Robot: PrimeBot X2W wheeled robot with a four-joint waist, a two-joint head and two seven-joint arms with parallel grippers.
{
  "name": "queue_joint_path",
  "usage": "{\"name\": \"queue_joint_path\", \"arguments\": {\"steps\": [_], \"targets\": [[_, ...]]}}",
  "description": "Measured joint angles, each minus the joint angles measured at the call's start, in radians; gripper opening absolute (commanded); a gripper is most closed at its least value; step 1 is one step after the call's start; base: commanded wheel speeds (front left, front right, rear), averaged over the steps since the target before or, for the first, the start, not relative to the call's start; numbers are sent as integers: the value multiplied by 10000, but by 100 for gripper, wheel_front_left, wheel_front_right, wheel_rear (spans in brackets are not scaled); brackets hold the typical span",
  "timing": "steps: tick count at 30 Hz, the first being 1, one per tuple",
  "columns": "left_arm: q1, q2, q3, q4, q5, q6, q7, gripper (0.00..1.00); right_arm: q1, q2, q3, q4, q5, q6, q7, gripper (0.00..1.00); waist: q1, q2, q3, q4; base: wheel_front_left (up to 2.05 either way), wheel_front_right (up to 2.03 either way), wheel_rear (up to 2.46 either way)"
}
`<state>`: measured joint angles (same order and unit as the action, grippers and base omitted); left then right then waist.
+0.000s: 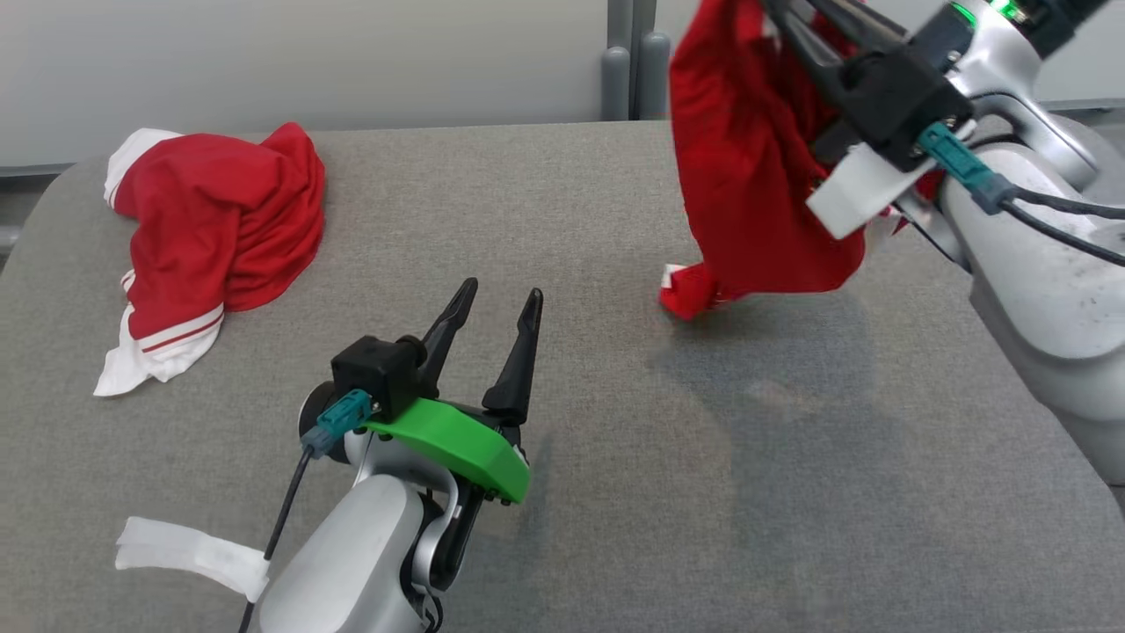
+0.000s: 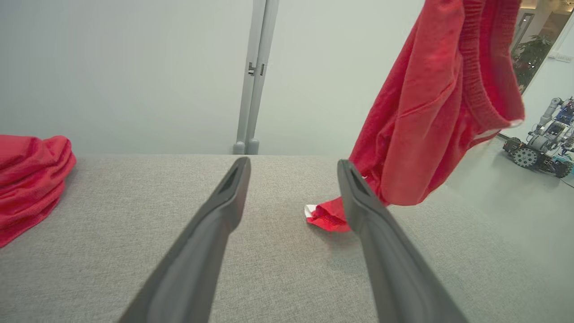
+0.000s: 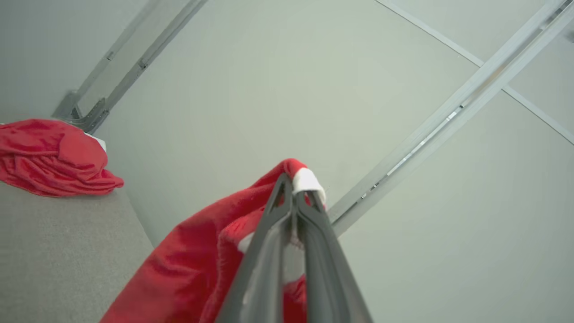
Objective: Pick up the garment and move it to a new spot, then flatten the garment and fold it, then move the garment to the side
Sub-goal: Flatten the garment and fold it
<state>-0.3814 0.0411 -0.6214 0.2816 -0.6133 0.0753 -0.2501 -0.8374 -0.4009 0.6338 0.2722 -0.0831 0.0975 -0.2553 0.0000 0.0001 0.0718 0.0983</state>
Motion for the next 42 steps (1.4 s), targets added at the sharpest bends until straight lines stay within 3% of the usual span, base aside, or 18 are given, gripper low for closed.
{"name": "queue_joint_path", "arguments": {"steps": [5,7,10,12,21,29,33,38,40,42], "targets": [[144,13,190,-48,-2,13,-15,100,-1011,479,1381,-2,-612,307,-42,0,0,0,-28,321,0,0,0],[144,12,184,-92,-2,13,-15,100,-1146,313,2044,337,-794,372,-48,0,0,0,-33,438,0,0,0],[151,12,261,-230,-2,21,-15,100,-1304,-234,3929,901,-1076,359,-50,0,0,0,-35,659,0,0,0],[179,10,428,-303,-2,88,-15,100,-1310,-259,4780,1131,-926,360,-50,0,0,0,-34,723,0,0,0],[339,15,802,-437,0,169,-15,100,-3017,-96,4974,1218,-119,359,-50,0,0,0,-7,422,0,0,0],[330,6,397,-477,-17,165,-15,100,-4415,-65,4938,1429,123,359,-50,0,0,0,25,818,0,0,0],[329,4,608,-683,-56,165,-15,100,-4847,94,4750,934,380,357,-52,0,0,0,75,1124,0,0,0],[333,23,1191,-915,-50,215,-15,100,-3726,268,6495,337,984,355,-56,0,0,0,277,1148,0,0,0],[335,21,1306,-984,-36,217,-15,100,-2509,-13,7382,366,1388,359,-52,0,0,0,331,1029,0,0,0],[339,21,1352,-1026,15,219,-15,100,-1260,-428,7457,460,1776,359,-52,0,0,0,386,883,0,0,0]]}}
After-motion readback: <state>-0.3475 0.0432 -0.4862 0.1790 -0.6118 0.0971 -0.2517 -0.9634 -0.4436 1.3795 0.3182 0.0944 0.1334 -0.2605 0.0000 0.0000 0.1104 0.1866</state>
